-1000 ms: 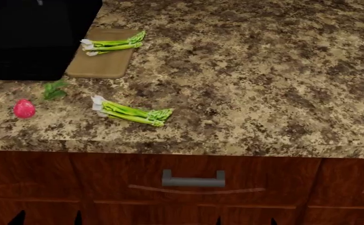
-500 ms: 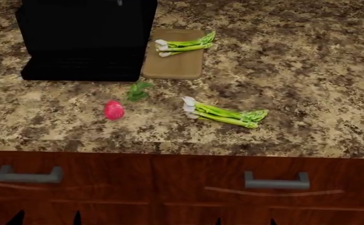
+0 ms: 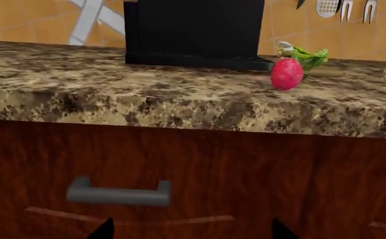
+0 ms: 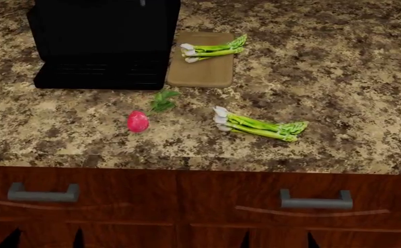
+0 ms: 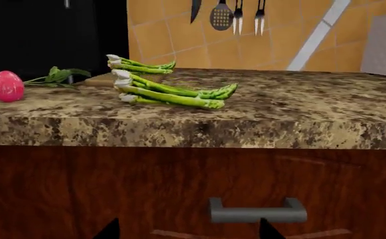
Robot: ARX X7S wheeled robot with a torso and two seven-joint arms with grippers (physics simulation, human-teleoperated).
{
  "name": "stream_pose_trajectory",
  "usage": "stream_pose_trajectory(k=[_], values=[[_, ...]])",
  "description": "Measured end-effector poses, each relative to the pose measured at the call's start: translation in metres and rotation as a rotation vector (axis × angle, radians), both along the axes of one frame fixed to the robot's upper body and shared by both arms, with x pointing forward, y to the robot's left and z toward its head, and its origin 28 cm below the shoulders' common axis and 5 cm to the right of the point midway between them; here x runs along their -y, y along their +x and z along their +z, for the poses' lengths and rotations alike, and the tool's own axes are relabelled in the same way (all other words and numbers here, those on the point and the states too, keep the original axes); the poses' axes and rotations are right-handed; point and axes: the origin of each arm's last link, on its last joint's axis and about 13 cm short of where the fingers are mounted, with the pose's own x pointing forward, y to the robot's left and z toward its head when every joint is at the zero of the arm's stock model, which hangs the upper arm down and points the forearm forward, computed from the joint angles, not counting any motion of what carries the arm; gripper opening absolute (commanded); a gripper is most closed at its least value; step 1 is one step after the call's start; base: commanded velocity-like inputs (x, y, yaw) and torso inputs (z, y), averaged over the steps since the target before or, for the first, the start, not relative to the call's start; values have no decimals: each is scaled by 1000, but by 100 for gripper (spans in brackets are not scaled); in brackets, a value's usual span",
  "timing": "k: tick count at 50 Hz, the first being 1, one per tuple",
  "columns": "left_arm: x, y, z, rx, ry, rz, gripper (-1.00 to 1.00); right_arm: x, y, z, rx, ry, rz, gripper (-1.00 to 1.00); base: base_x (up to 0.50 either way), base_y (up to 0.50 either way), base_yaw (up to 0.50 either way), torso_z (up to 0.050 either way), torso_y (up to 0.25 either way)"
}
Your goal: Clear the non-vegetable object off the cutting board and place the vegetables onto it.
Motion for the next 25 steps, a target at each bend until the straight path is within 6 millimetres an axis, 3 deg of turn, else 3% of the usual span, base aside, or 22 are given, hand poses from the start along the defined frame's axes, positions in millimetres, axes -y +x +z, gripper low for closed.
stream_pose_trajectory(k=[4, 15, 25], values=[[-3, 2, 15, 1, -12, 6, 100, 2, 0, 16, 8, -27, 2, 100, 0, 0, 0, 0, 0], [-21, 47, 106, 87, 4, 64, 100, 21, 22, 120, 17, -126, 85, 100, 0, 0, 0, 0, 0], [-30, 76, 166, 134, 20, 69, 100, 34, 29, 181, -11, -194, 148, 100, 0, 0, 0, 0, 0]])
